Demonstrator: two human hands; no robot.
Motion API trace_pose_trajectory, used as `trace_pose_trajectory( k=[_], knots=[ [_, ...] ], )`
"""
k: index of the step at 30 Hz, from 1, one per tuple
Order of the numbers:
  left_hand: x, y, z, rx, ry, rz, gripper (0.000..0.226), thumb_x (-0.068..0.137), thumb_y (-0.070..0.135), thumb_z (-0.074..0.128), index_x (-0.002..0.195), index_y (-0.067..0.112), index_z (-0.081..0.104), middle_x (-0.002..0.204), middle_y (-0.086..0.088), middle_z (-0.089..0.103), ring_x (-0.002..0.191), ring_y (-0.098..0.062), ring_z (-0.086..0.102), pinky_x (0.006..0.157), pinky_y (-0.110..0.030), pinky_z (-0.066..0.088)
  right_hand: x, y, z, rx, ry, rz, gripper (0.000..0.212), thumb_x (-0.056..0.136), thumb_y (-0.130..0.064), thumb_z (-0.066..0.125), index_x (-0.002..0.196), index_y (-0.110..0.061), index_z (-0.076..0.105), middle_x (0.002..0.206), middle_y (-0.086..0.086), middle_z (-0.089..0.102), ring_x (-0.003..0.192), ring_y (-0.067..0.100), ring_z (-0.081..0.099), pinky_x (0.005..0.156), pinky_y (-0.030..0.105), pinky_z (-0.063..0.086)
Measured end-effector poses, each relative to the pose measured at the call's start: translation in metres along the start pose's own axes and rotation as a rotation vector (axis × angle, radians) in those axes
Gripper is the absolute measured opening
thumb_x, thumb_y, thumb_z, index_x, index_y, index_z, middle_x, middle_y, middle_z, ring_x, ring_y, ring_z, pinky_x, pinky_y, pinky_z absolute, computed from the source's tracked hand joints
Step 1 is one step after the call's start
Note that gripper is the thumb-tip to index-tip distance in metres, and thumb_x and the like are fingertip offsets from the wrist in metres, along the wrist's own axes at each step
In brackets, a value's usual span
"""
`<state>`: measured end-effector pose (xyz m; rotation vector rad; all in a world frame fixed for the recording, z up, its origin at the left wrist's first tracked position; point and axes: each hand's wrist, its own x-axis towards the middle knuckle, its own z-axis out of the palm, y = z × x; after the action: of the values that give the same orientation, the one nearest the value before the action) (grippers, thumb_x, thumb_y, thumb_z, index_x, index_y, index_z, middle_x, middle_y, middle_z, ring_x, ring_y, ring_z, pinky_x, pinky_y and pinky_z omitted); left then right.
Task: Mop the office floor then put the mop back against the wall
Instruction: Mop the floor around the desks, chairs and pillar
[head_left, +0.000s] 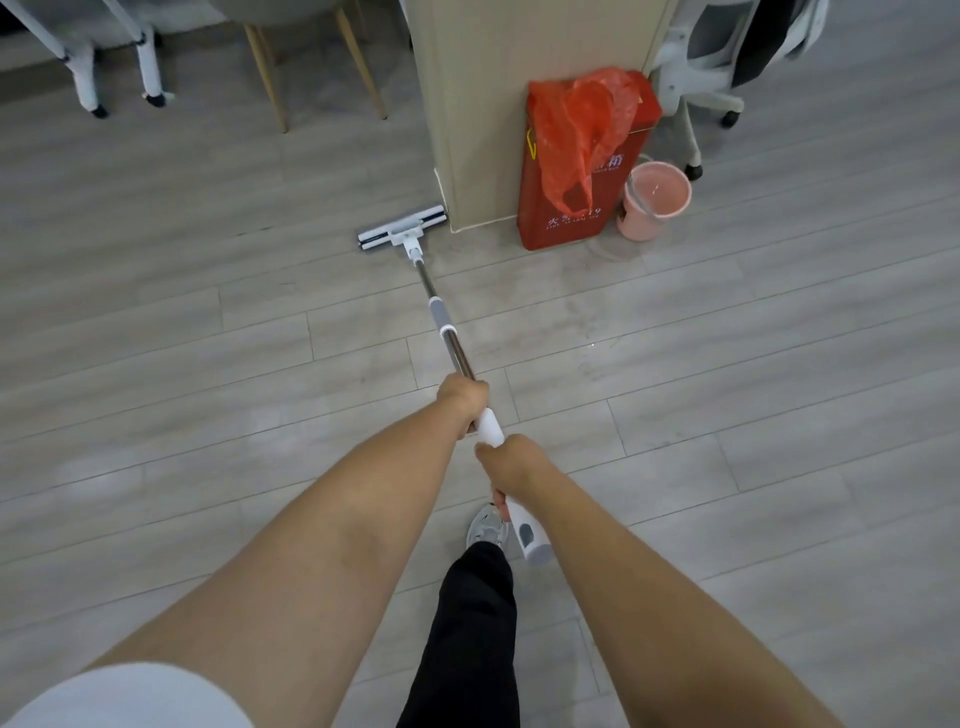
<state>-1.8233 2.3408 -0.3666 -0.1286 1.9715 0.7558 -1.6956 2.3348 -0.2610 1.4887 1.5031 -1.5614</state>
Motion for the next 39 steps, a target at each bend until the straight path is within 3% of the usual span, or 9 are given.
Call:
trace_pose_trajectory(
  k=[8, 13, 16, 20, 26, 29, 31, 39],
  knots=[
    [-0.105, -0.128, 0.053, 0.065, -0.036, -0.007, 0.031, 0.094, 0.012, 0.050, 0.123, 0.006, 0.055, 0.111, -0.019, 0.068, 0.097, -0.034, 0.070, 0.048, -0.029, 0.048, -0.077, 0.149, 0.034, -0.019, -0.008, 0.047, 0.030, 0.101, -0.030, 0.043, 0.111, -0.005, 0.056, 0.052, 0.007, 0.055, 0.033, 0.019, 0.051, 0.043, 0.020, 0.046],
    [-0.191, -0.218, 0.101, 0.134, -0.058, 0.015, 0.029, 0.096, 0.016, 0.049, 0.123, 0.007, 0.056, 0.113, -0.017, 0.066, 0.098, -0.033, 0.066, 0.059, -0.032, 0.052, -0.148, 0.259, 0.051, -0.080, 0.034, 0.056, 0.025, 0.101, -0.031, 0.041, 0.088, -0.012, 0.052, 0.055, 0.005, 0.057, 0.041, 0.018, 0.052, 0.052, 0.023, 0.048],
    [-0.226, -0.249, 0.132, 0.140, -0.040, 0.069, 0.032, 0.095, 0.019, 0.049, 0.123, 0.009, 0.058, 0.112, -0.015, 0.066, 0.097, -0.033, 0.066, 0.062, -0.032, 0.054, -0.176, 0.312, 0.045, -0.002, 0.094, 0.023, 0.021, 0.100, -0.027, 0.047, 0.102, -0.008, 0.055, 0.065, 0.008, 0.060, 0.037, 0.015, 0.051, 0.040, 0.021, 0.041],
    [-0.240, -0.266, 0.165, 0.146, -0.081, 0.074, 0.033, 0.095, 0.021, 0.048, 0.125, 0.012, 0.056, 0.112, -0.012, 0.066, 0.094, -0.029, 0.066, 0.065, -0.033, 0.058, -0.188, 0.351, 0.037, 0.053, 0.149, -0.012, 0.028, 0.100, -0.027, 0.052, 0.117, -0.005, 0.053, 0.076, 0.011, 0.064, 0.034, 0.011, 0.051, 0.037, 0.020, 0.042],
    [-0.193, -0.225, 0.169, 0.159, -0.067, 0.106, 0.033, 0.093, 0.022, 0.047, 0.124, 0.012, 0.055, 0.111, -0.013, 0.067, 0.095, -0.032, 0.068, 0.073, -0.037, 0.059, -0.150, 0.315, 0.010, 0.061, 0.147, -0.024, 0.019, 0.100, -0.026, 0.051, 0.105, -0.008, 0.055, 0.066, 0.008, 0.061, 0.034, 0.015, 0.052, 0.040, 0.027, 0.049],
    [-0.155, -0.183, 0.153, 0.163, -0.043, 0.121, 0.033, 0.092, 0.020, 0.049, 0.123, 0.010, 0.055, 0.111, -0.015, 0.067, 0.096, -0.035, 0.068, 0.064, -0.035, 0.056, -0.120, 0.267, 0.001, 0.079, 0.133, -0.027, 0.016, 0.098, -0.028, 0.050, 0.093, -0.013, 0.054, 0.061, 0.009, 0.063, 0.040, 0.021, 0.056, 0.054, 0.035, 0.056],
    [-0.125, -0.151, 0.136, 0.160, -0.034, 0.125, 0.030, 0.091, 0.019, 0.049, 0.118, 0.009, 0.057, 0.107, -0.016, 0.068, 0.093, -0.036, 0.069, 0.058, -0.033, 0.053, -0.096, 0.229, -0.004, 0.101, 0.122, -0.058, 0.020, 0.097, -0.028, 0.052, 0.100, -0.009, 0.057, 0.068, 0.010, 0.064, 0.047, 0.023, 0.057, 0.059, 0.037, 0.055],
    [-0.034, -0.032, 0.102, 0.116, -0.048, 0.118, 0.017, 0.094, 0.013, 0.049, 0.110, 0.010, 0.053, 0.107, -0.020, 0.068, 0.096, -0.038, 0.070, 0.055, -0.032, 0.052, -0.011, 0.108, -0.045, 0.201, 0.104, -0.066, 0.020, 0.096, -0.022, 0.053, 0.100, -0.002, 0.055, 0.050, 0.010, 0.059, 0.038, 0.025, 0.053, 0.050, 0.035, 0.049]
  ],
)
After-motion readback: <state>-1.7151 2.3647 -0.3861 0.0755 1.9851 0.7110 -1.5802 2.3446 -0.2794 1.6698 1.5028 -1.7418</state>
